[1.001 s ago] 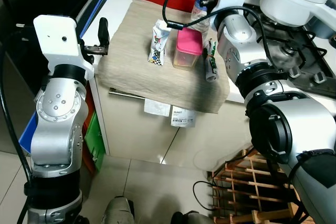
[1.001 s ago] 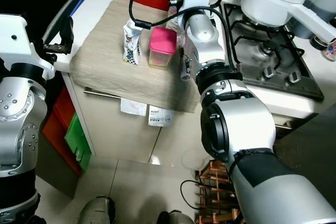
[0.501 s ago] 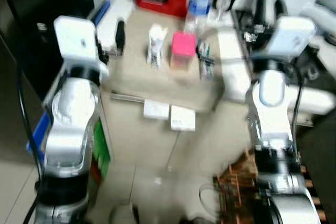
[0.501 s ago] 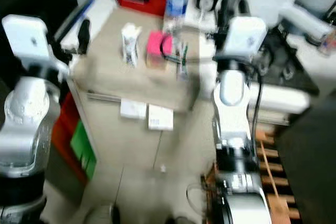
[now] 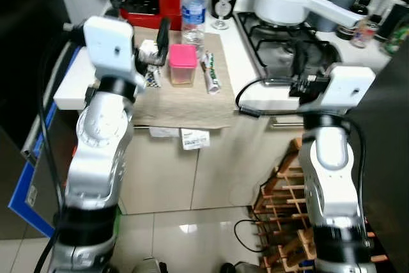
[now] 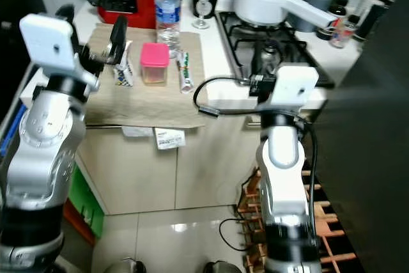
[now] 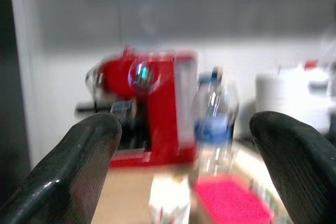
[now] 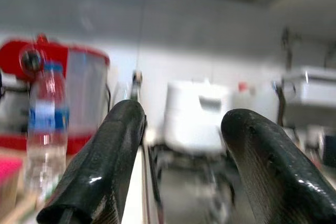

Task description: Restocking fridge

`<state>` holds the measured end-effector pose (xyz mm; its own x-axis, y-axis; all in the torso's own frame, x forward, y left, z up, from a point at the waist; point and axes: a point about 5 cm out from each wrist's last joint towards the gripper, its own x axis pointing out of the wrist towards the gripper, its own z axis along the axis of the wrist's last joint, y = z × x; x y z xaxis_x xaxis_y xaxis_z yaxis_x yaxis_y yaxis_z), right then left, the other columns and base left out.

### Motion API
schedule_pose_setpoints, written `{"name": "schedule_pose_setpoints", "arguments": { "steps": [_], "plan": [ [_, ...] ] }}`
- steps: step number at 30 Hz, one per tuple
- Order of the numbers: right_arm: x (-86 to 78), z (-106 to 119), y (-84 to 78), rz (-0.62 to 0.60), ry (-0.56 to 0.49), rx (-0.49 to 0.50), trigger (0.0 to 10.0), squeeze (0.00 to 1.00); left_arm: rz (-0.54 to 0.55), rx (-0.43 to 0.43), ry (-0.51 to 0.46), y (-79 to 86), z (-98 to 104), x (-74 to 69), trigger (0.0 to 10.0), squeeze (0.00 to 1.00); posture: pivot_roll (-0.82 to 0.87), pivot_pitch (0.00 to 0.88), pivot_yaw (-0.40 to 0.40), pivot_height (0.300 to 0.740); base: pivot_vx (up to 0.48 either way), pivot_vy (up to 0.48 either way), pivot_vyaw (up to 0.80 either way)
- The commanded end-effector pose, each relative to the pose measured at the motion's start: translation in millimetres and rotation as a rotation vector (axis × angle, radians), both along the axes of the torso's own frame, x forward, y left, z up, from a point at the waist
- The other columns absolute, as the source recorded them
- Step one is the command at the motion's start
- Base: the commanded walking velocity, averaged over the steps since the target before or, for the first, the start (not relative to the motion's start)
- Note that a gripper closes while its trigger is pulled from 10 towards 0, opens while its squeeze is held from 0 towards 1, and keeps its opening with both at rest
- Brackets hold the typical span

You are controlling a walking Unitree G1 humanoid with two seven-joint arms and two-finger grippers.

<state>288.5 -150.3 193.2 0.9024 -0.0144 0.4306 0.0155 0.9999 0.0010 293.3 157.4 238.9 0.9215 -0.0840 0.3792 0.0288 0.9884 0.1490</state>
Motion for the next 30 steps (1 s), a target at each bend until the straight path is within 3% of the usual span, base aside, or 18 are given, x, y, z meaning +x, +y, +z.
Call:
{"name": "schedule_pose_setpoints", "arguments": {
  "steps": [1, 5, 9, 14, 25, 26, 27, 28, 30],
  "plan": [
    [-3.0, 1, -2.9, 0.006, 0.011, 0.009, 10.0, 1.00, 0.011, -0.004, 0.008, 4.7, 0, -6.1, 10.0, 0.00, 0.02, 0.000, -0.039, 0.740, 0.000, 0.000, 0.00],
    [-9.8, -1, 1.0, 0.040, 0.036, 0.003, 10.0, 1.00, 0.100, -0.002, 0.004, 16.8, -4, -22.0, 10.0, 0.00, 0.04, 0.000, -0.049, 0.740, 0.000, 0.000, 0.00],
    [-8.3, 0, 8.1, 0.076, 0.041, -0.008, 10.0, 1.00, 0.148, -0.012, -0.015, 16.6, 0, -23.2, 10.0, 0.00, 0.04, 0.000, -0.057, 0.740, 0.000, 0.000, 0.00],
    [-3.5, 6, 19.4, 0.134, 0.024, -0.032, 10.0, 1.00, 0.117, 0.001, -0.022, 5.7, 1, -18.5, 10.0, 0.00, 0.04, 0.000, -0.065, 0.740, 0.000, 0.000, 0.00],
    [6.8, 4, 14.5, 0.084, 0.069, -0.058, 10.0, 1.00, 0.020, -0.025, -0.017, -1.6, 0, 1.9, 10.0, 0.00, 0.03, 0.000, -0.078, 0.740, 0.000, 0.000, 0.00],
    [12.7, -1, 12.8, 0.064, 0.105, -0.057, 10.0, 0.71, 0.008, -0.046, -0.032, -3.5, 4, 4.9, 10.0, 0.00, 0.03, 0.000, -0.073, 0.740, 0.296, 0.000, 0.00],
    [12.7, -1, 12.8, 0.064, 0.105, -0.057, 10.0, 0.71, 0.008, -0.046, -0.032, -3.5, 4, 4.9, 10.0, 0.00, 0.03, 0.000, -0.073, 0.740, 0.296, 0.000, 0.00],
    [16.6, -2, 11.3, 0.052, 0.119, -0.052, 10.0, 0.00, 0.013, -0.052, -0.028, -4.8, 5, 6.5, 10.0, 0.00, 0.03, 0.000, -0.073, 0.740, 0.480, 0.000, 0.00],
    [18.5, -1, 11.0, 0.047, 0.115, -0.056, 10.0, 0.00, 0.007, -0.058, -0.025, -6.4, 4, 7.4, 10.0, 0.00, 0.03, 0.000, -0.066, 0.740, 0.480, 0.000, 0.00]
  ]
}}
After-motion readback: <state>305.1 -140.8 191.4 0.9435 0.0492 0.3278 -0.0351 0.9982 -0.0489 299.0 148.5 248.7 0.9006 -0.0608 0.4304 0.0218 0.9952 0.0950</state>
